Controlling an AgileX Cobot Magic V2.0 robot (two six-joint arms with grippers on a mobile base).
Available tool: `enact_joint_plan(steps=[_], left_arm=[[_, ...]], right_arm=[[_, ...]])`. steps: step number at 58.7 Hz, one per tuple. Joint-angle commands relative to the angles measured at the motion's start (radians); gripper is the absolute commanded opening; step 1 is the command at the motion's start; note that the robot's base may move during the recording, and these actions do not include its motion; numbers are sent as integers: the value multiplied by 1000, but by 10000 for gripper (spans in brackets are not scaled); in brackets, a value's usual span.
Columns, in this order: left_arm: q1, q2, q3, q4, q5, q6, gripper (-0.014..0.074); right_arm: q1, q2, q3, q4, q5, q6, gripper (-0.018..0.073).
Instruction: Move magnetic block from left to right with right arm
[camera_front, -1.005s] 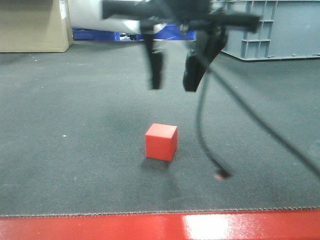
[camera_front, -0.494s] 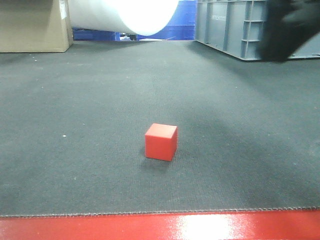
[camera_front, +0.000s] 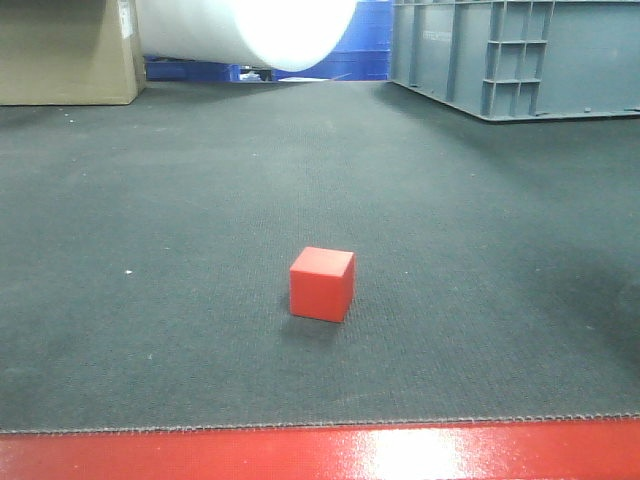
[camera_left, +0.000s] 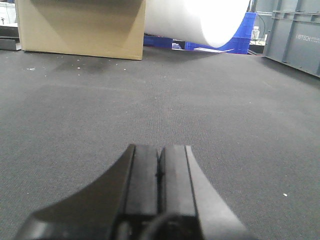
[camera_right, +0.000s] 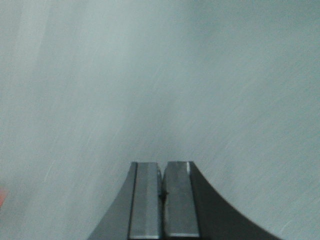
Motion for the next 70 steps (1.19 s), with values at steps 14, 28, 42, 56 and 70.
enact_joint_plan(steps=[14, 28, 42, 56, 70], left_arm=[[0, -12, 8, 0, -88, -4, -116], [0, -12, 8, 0, -88, -4, -116], [0, -12, 8, 0, -88, -4, -116], [0, -12, 8, 0, -88, -4, -116], [0, -12, 8, 0, -88, -4, -116]], right_arm=[[-11, -270, 197, -67, -322, -15, 51], [-11, -491, 312, -111, -322, -15, 51], [-11, -553, 333, -111, -315, -15, 51], [-11, -553, 333, -111, -315, -15, 51], [-15, -581, 364, -111, -334, -15, 51]])
